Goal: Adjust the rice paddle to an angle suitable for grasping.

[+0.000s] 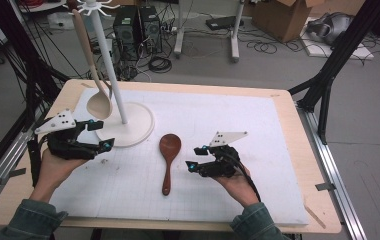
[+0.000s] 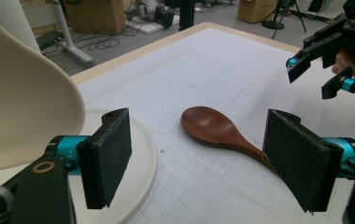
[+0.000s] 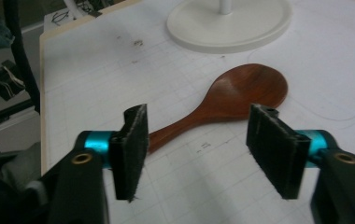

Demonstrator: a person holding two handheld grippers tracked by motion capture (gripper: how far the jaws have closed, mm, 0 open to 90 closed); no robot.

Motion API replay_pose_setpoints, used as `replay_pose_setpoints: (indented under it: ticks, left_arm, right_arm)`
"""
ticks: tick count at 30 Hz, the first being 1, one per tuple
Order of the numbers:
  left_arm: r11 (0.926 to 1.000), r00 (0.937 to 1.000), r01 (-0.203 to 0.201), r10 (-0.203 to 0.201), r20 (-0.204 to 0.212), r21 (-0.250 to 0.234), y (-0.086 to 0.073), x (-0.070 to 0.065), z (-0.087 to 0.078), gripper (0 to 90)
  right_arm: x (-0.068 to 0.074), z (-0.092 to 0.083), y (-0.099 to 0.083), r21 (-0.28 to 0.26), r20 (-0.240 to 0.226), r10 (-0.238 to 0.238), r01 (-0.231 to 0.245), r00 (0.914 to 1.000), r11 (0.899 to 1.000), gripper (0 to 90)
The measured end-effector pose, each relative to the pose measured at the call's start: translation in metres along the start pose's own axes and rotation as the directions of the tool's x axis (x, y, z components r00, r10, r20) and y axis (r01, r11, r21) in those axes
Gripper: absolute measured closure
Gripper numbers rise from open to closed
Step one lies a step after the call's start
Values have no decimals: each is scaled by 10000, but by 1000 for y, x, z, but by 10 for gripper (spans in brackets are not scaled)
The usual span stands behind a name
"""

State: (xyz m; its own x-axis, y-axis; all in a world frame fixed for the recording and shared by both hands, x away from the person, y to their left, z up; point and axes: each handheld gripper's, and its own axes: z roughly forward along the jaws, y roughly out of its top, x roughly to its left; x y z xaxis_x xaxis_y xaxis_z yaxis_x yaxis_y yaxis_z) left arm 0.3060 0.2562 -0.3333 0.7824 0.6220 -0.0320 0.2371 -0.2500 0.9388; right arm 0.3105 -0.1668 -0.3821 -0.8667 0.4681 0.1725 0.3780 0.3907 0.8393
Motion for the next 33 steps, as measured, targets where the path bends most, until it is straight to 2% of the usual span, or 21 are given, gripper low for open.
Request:
replay_pose_setpoints:
  ticks: [6,13,20,33]
  left_arm:
    - [10000,10000,62,-62,-76,49,-15,-5,3,217]
    - [9998,9998,174,-172,-101,135,-30,-9,8,193]
    - [9998,9996,84,-78,-263,202,-40,-14,12,185]
    - [9990,9998,132,-125,-171,426,-57,-18,19,180]
  right_arm:
    - [6,10,-4,245,-99,-180,183,9998,9995,608]
    - [9,23,-8,557,-327,-114,132,9994,9984,745]
    - [13,36,-11,820,-561,-89,135,9984,9965,880]
    - [24,66,-13,1172,-1070,108,18,9942,9931,895]
